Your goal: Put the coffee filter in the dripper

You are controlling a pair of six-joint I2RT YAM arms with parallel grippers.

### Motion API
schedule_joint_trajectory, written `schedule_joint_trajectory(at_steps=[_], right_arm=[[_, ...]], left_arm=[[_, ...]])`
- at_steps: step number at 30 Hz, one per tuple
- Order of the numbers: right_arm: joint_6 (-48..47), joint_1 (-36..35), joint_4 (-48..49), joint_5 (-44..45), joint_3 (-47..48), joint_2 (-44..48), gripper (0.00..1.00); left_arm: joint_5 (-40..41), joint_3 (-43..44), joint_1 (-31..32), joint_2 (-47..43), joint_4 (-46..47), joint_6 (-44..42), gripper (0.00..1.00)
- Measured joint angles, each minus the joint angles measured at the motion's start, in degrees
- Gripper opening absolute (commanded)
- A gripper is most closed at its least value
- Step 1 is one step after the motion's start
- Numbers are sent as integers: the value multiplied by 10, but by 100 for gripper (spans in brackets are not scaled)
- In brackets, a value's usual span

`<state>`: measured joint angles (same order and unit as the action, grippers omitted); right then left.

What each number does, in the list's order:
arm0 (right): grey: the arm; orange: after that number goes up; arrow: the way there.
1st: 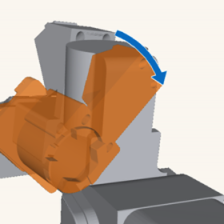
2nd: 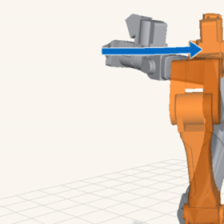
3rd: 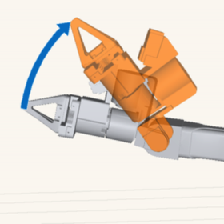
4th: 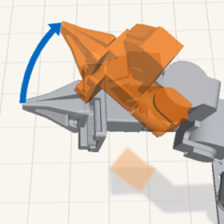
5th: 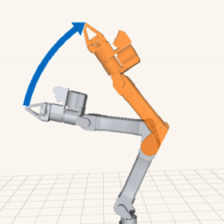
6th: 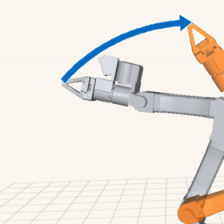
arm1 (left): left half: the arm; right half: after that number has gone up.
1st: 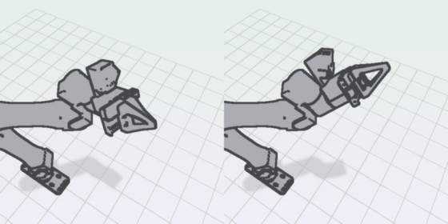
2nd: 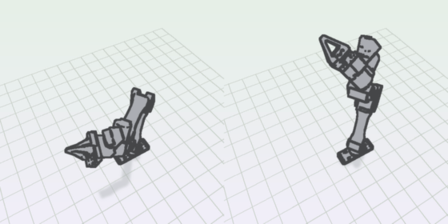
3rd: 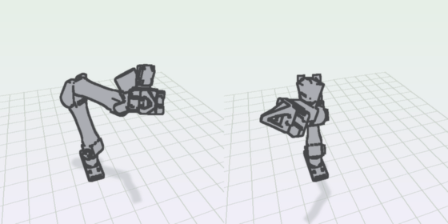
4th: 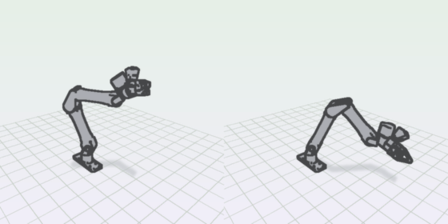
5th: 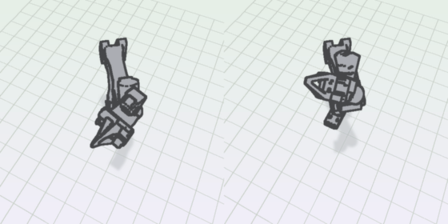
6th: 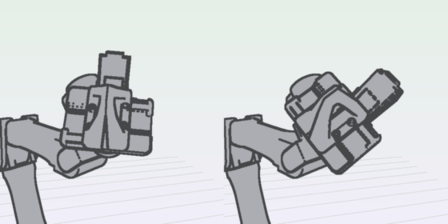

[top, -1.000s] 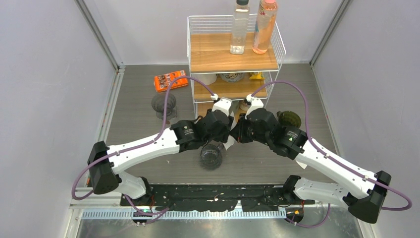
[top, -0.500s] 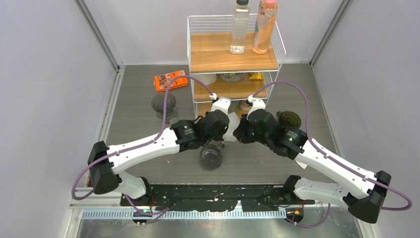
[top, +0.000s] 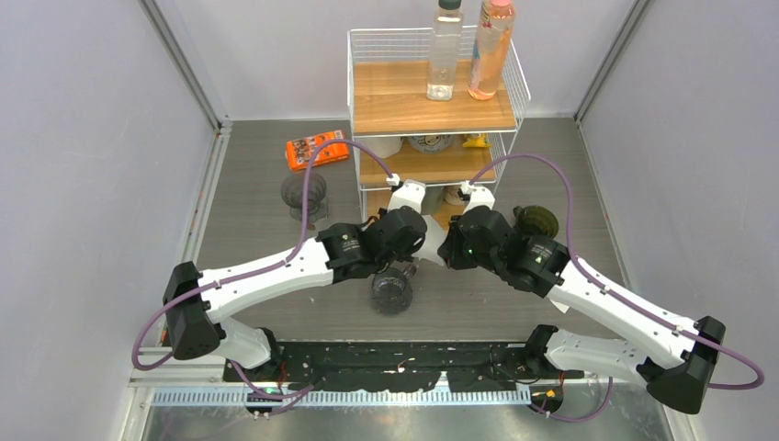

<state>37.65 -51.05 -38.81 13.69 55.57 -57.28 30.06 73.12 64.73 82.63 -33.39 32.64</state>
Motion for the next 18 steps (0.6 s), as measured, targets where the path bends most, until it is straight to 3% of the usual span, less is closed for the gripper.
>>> schedule_joint_trajectory(at_steps=[4,7,11,15,18], right_arm=[[0,0,0,3,0,2,5],[0,0,0,4,0,2,5],[0,0,2,3,0,2,6],[-2,0,7,1,0,2,15],[-5,0,18,0,0,5,28]], left_arm=[[4,1,0,0,-3,0,13],[5,1,0,0,-4,0,0],[2,1,0,-3,-4,-1,0],[-3,1,0,-7,-4,-2,0],[-8,1,0,-10,-5,-3,0]])
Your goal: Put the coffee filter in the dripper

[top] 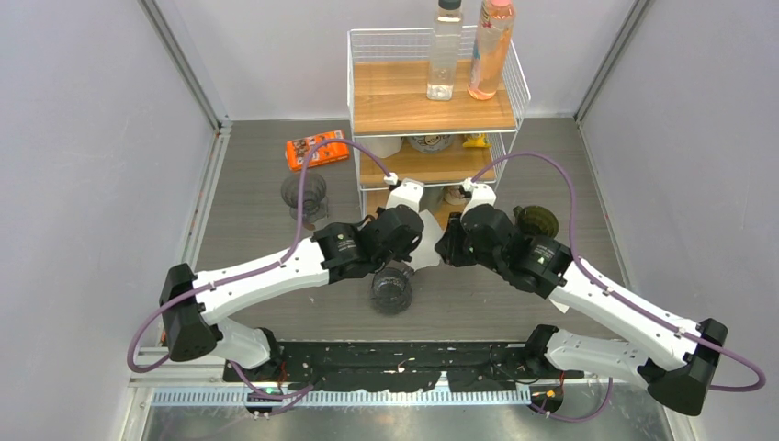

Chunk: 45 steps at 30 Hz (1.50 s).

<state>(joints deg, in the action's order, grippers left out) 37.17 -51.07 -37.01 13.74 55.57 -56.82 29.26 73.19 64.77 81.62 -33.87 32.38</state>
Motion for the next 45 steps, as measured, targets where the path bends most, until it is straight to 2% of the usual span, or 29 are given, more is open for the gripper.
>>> schedule_joint_trajectory(at_steps=[8,13,16,17,23,31,33,38,45], right_arm=[[-17,0,62,-13,-21,61,61],[-32,0,90,-24,-41,103,88],[-38,0,96,-22,-51,124,100],[-39,0,98,-19,-55,132,96],[-48,0,99,23,-91,185,96],[-76,0,92,101,-123,190,95],[-83,0,89,114,-129,186,96],[-104,0,86,129,-138,178,96],[-130,0,93,132,-167,179,95]], left_arm=[[-5,0,0,-15,-2,0,0],[-4,0,0,-17,-3,-4,0],[-1,0,0,-23,-10,-11,0],[2,0,0,-27,-14,-13,0],[22,0,0,-85,-54,-16,0],[61,-2,-13,-222,-130,-13,0],[63,-2,-42,-244,-152,-13,0],[39,-2,-170,-265,-194,-19,0],[-46,51,-306,-226,-214,-62,0]])
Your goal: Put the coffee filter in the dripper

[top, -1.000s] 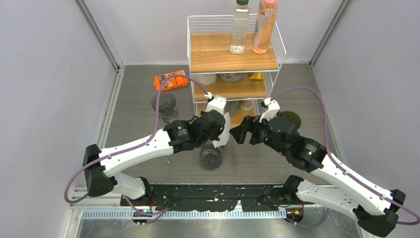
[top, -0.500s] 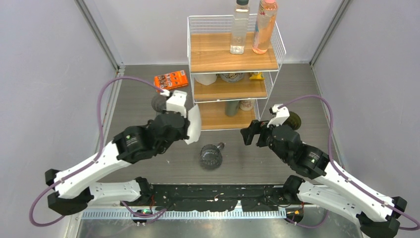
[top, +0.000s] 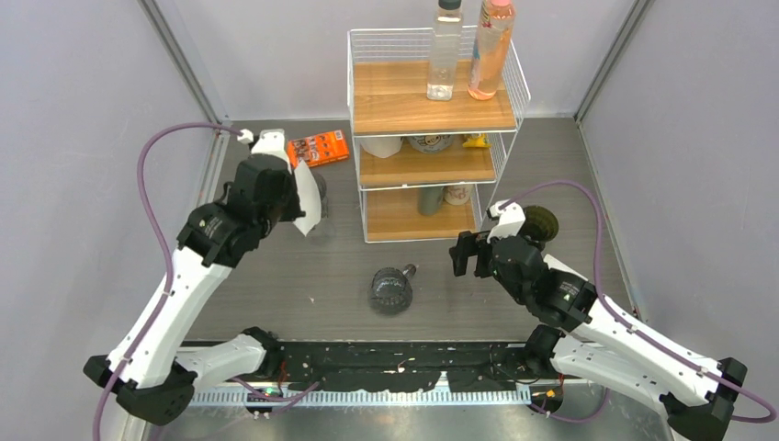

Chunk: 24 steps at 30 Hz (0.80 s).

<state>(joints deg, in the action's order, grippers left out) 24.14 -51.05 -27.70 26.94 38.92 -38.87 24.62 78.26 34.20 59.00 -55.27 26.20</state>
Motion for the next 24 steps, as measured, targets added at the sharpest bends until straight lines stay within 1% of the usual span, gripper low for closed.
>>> schedule_joint_trajectory(at_steps=[2,5,9,12,17,24], right_arm=[[-6,0,2,0,-6,0,96],[-18,0,7,0,-11,0,96],[-32,0,19,3,-19,-1,96],[-40,0,27,4,-27,-4,96],[-48,0,38,2,-41,-10,95],[-50,1,42,-3,-50,-10,95]], left_arm=[[-28,29,-33,24,0,-13,0],[-53,56,-65,53,-3,-31,0],[-110,86,-118,94,-10,-56,0],[-137,103,-147,127,-19,-73,0],[-158,116,-172,179,-29,-89,0],[-181,127,-186,224,-34,-100,0]])
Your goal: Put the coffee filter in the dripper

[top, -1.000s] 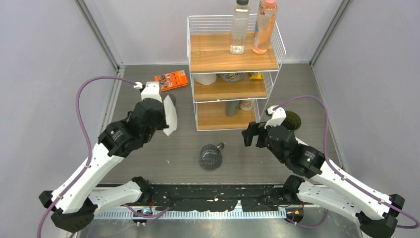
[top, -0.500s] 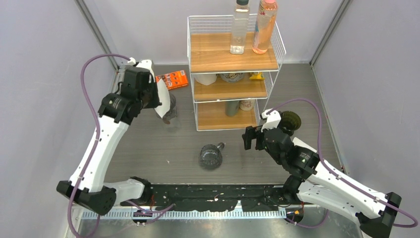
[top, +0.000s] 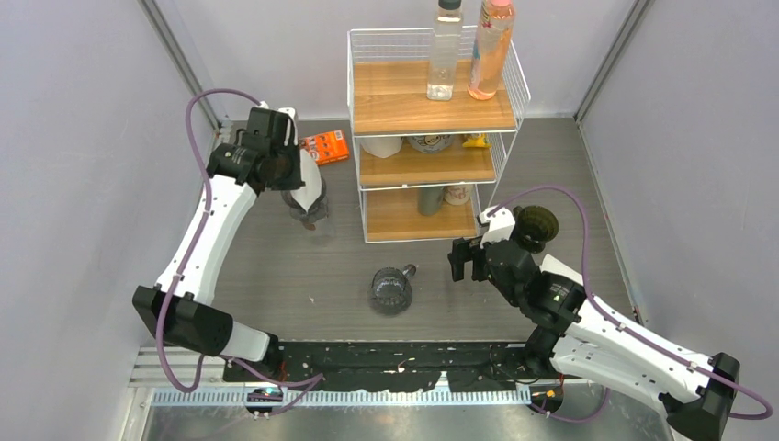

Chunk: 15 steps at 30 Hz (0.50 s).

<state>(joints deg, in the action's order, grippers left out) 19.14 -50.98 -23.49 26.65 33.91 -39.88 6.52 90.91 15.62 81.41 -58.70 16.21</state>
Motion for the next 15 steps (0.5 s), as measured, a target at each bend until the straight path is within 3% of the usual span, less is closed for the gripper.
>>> schedule_joint_trajectory(at_steps=[15], right_arm=[[0,1,7,-2,-2,10,96]], left_arm=[[-34,6,-10,35,-3,-20,0]])
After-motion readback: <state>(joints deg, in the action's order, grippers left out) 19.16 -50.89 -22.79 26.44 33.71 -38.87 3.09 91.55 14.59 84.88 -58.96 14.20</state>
